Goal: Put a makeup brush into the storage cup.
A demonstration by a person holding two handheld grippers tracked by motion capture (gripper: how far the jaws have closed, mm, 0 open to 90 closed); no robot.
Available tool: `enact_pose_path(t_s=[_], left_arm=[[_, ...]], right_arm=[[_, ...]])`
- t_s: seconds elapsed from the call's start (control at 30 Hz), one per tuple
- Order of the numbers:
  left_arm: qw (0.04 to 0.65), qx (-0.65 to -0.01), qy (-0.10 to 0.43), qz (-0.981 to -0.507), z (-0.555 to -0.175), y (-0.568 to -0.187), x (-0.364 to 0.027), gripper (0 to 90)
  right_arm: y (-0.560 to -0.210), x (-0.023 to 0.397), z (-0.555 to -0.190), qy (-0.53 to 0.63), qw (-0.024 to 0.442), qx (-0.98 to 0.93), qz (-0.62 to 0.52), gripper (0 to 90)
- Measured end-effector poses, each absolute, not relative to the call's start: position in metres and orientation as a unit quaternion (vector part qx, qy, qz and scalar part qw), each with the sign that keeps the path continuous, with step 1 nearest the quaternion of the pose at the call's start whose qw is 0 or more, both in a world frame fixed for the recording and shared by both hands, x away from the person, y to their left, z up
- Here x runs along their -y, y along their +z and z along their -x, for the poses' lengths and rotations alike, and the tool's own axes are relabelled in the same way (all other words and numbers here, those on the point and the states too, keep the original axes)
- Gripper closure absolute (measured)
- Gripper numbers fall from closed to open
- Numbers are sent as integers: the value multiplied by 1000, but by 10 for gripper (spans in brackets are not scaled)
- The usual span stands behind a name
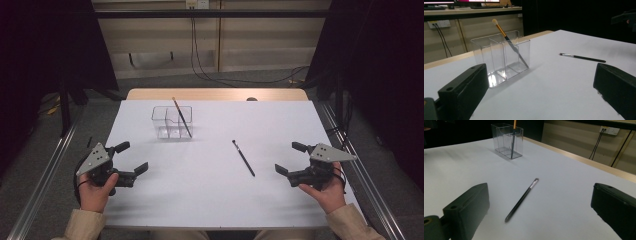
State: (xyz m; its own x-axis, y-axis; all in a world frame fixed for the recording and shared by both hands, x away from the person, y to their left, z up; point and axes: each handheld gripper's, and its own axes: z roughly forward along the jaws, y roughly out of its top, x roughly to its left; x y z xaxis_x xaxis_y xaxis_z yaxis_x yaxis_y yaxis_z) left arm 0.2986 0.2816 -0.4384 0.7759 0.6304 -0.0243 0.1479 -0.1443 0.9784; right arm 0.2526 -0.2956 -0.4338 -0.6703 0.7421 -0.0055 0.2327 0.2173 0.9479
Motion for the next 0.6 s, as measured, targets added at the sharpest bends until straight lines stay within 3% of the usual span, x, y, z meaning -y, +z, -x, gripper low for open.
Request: enact_pose_path(t_s=[0.6], left_arm=[[595,-260,200,-734,-299,-441,-279,0]], right_arm=[[-434,278,-266,534,225,-743,-335,13]])
